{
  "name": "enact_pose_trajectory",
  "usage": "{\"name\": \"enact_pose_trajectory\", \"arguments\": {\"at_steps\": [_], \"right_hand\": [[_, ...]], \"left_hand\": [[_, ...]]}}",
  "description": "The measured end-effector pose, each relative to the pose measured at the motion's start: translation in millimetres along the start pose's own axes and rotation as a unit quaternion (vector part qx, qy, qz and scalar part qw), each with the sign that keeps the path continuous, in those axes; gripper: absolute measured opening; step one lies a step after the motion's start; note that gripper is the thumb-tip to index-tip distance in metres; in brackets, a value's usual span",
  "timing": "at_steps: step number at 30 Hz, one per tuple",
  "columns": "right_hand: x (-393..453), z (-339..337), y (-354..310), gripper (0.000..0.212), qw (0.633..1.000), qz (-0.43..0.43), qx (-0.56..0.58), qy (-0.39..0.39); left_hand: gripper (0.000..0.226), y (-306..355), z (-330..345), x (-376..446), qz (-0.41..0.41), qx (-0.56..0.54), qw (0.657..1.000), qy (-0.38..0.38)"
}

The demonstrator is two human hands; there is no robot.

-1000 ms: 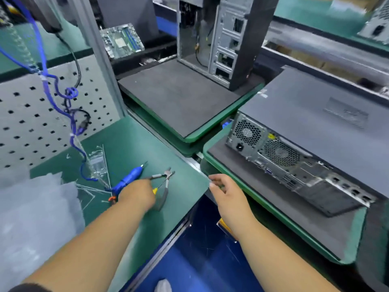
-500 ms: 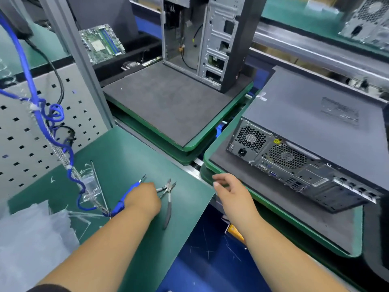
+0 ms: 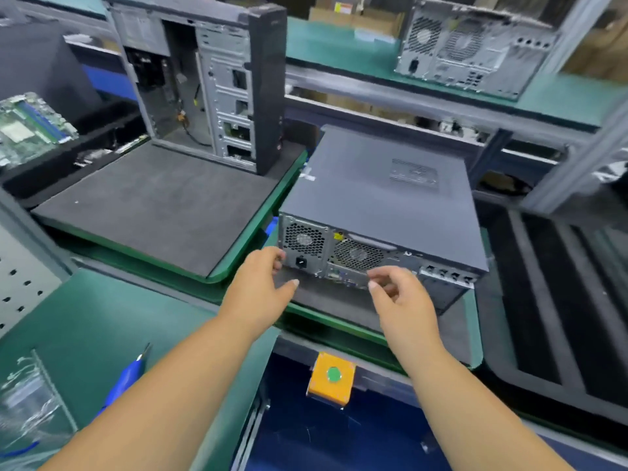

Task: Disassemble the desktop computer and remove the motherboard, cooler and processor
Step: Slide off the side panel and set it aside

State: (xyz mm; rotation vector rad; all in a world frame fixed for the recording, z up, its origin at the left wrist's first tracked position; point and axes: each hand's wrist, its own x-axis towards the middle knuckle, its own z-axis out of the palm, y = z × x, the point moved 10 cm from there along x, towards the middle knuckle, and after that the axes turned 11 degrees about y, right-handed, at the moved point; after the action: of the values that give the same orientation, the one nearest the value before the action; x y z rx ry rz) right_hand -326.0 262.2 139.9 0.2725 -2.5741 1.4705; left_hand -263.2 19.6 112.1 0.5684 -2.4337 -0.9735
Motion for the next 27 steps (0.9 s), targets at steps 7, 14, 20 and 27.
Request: {"name": "enact_pose_trajectory", "arguments": {"at_steps": [7, 14, 20, 27], "right_hand": [[49, -94, 10, 0.040, 0.953, -0.135, -0.234, 0.138], [89, -102, 70, 0.050, 0.947, -0.115, -0.300, -0.015], [103, -110, 75, 0.048, 0.908, -0.190, -0.373, -0.006], [148, -139, 91, 0.048, 0.913, -0.144, -0.381, -0.012]], "left_hand": [[0.106, 49, 11, 37, -0.010, 0.035, 0.996, 0.077], [0.112, 62, 36, 58, -0.133, 0.084, 0.987, 0.034], [0.117, 67, 44, 53, -0.181, 0.091, 0.978, 0.055], [0.128, 89, 71, 37, -0.155, 0.147, 0.976, 0.049]]}}
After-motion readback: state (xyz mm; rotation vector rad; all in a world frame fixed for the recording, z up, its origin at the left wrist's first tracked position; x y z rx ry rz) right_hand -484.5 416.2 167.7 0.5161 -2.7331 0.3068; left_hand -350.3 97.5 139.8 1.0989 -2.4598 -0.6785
